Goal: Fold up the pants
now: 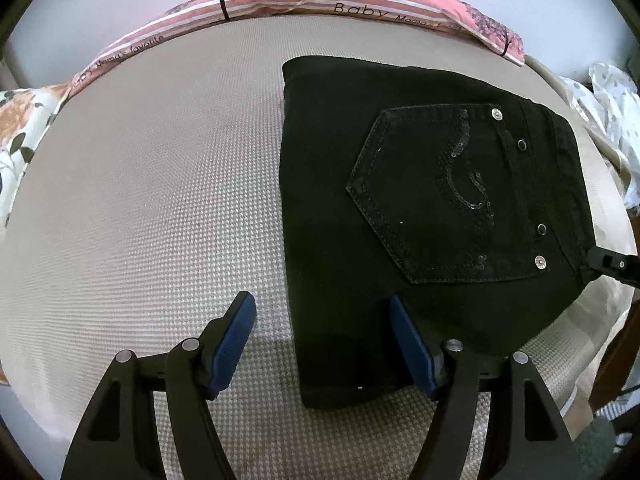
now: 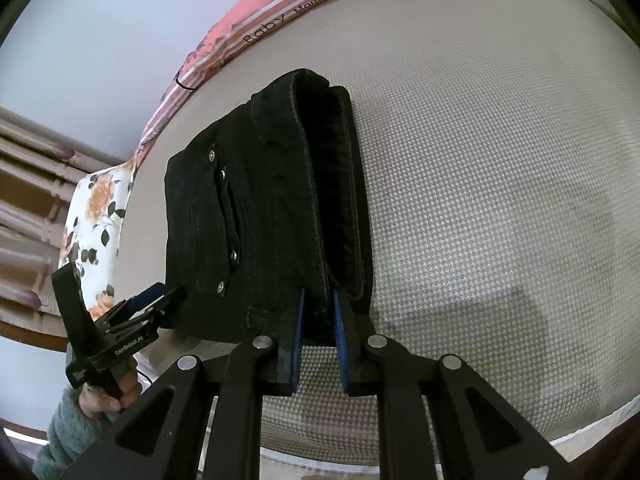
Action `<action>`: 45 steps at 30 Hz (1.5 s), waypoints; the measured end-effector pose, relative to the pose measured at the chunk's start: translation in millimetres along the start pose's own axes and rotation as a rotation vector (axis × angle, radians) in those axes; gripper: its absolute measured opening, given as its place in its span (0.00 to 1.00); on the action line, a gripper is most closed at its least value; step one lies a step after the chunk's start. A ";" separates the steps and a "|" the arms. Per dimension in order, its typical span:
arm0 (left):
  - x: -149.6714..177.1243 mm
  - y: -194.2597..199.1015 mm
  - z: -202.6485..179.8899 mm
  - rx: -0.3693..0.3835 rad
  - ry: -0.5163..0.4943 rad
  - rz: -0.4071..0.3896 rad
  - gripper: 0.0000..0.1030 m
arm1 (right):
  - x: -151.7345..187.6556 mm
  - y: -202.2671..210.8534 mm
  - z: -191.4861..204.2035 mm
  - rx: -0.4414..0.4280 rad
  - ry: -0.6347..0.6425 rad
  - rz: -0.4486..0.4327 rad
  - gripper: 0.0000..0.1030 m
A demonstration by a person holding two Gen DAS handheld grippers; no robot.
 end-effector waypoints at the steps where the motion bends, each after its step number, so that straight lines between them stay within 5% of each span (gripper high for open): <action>1: 0.0 0.4 -0.5 -0.005 0.000 -0.002 0.68 | -0.9 0.2 0.9 0.003 0.002 0.003 0.14; 8: -0.2 8.7 -7.6 -0.047 -0.034 -0.031 0.68 | -12.6 3.0 10.7 0.063 0.044 0.037 0.21; 10: -1.0 11.9 -10.4 -0.054 -0.052 -0.040 0.68 | -18.8 7.1 14.1 0.105 0.065 0.028 0.46; 23: -27.0 14.9 5.5 -0.069 -0.001 -0.057 0.68 | -55.4 -4.6 17.4 0.129 0.132 0.025 0.56; 32: -46.1 -5.6 41.6 0.127 0.166 0.072 0.68 | -55.2 -19.9 -7.3 0.029 0.106 0.045 0.61; 37: -51.0 -18.5 55.1 0.296 0.253 0.156 0.68 | -52.1 -27.5 -22.0 -0.090 0.065 0.044 0.61; 45: -62.6 -30.4 46.1 0.420 0.244 0.211 0.68 | -58.5 -33.0 -34.6 -0.229 0.077 0.052 0.56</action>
Point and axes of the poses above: each gripper's, at about its wrist camera, not at the fingertips, and y roughly against the way its jaws point, z to its left, x to its underside, the point moved 2 cm from there along -y, roughly the way its jaws point, and after that the axes turned 12 degrees about y, right-handed, at the moved point
